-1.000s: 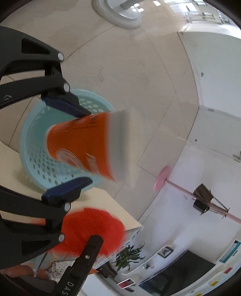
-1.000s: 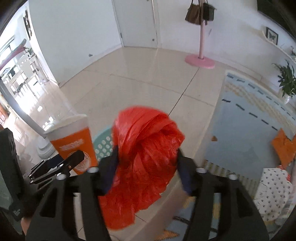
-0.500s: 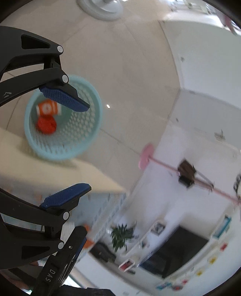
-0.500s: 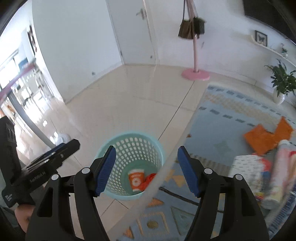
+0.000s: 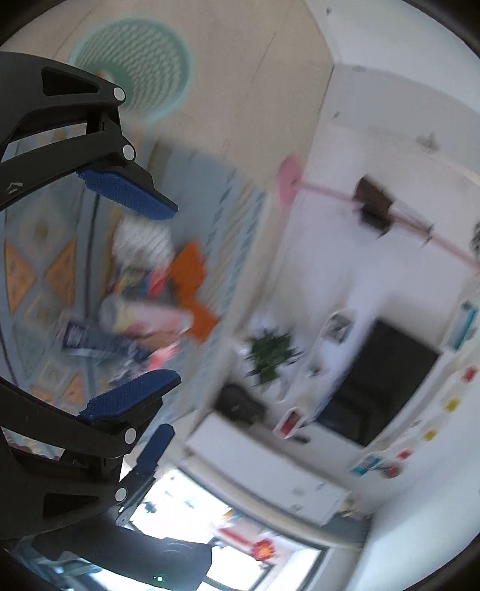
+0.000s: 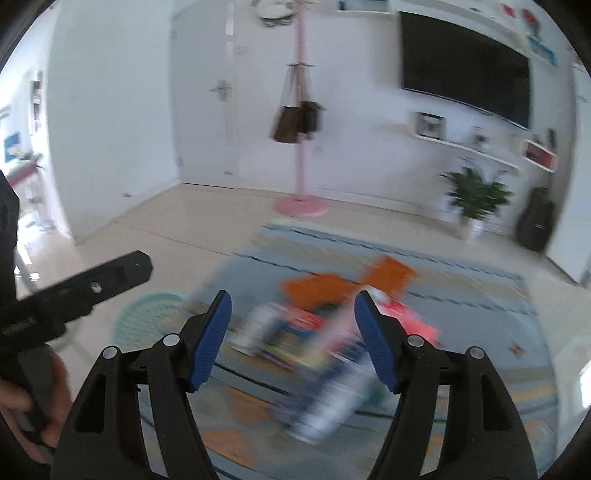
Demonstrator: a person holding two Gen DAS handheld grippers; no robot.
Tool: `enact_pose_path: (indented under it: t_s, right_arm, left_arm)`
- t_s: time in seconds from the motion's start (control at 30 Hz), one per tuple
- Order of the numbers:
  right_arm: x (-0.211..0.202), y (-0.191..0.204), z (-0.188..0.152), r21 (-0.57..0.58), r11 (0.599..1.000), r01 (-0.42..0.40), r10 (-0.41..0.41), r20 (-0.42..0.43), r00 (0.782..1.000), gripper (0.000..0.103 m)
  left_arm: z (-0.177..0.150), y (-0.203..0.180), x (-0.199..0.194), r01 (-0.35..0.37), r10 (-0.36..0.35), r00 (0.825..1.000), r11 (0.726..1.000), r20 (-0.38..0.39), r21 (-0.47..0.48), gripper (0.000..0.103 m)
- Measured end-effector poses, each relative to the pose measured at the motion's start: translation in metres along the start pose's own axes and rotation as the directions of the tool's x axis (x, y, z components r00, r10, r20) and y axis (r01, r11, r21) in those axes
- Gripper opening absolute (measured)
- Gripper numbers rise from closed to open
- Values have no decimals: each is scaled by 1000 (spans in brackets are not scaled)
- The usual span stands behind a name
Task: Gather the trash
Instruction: 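Grasp the blue milk carton with the left tool while the right tool reaches the rug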
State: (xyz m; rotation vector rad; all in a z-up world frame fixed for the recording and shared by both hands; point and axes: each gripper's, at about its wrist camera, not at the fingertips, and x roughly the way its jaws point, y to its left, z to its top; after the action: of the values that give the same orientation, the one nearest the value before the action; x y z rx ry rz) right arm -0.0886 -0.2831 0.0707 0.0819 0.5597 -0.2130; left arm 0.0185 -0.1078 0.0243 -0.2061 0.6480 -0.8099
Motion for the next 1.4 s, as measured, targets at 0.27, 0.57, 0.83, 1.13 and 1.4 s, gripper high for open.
enact_pose_path:
  t_s: [0.27,0.57,0.83,1.13,1.4]
  right_arm:
    - [29,-90,-83,142,988,59,-44,-101,994,43]
    - [36,-84,-106,158,986,46,-31,-98,995,42]
    - [46,-67,-102,148,989,14,5,-129,992,42]
    - [63,-43,-100,132,991,-1,24,-172,985,42]
    - [66,-50,-103,173,985,3,30,-189,982,42]
  left_arm:
    - [-55,-35,84,22,0,982,993,-188,117,81]
    - [-75,-23,114,62,-32,947,994,-321,85,36]
    - [-76,3,67,64,-74,948,997,-308,-43,35]
    - [-90,66,22,-136,55,933,969,-357,-207,27]
    - [-78,50,36,-174,154,927,984,-342,-31,85]
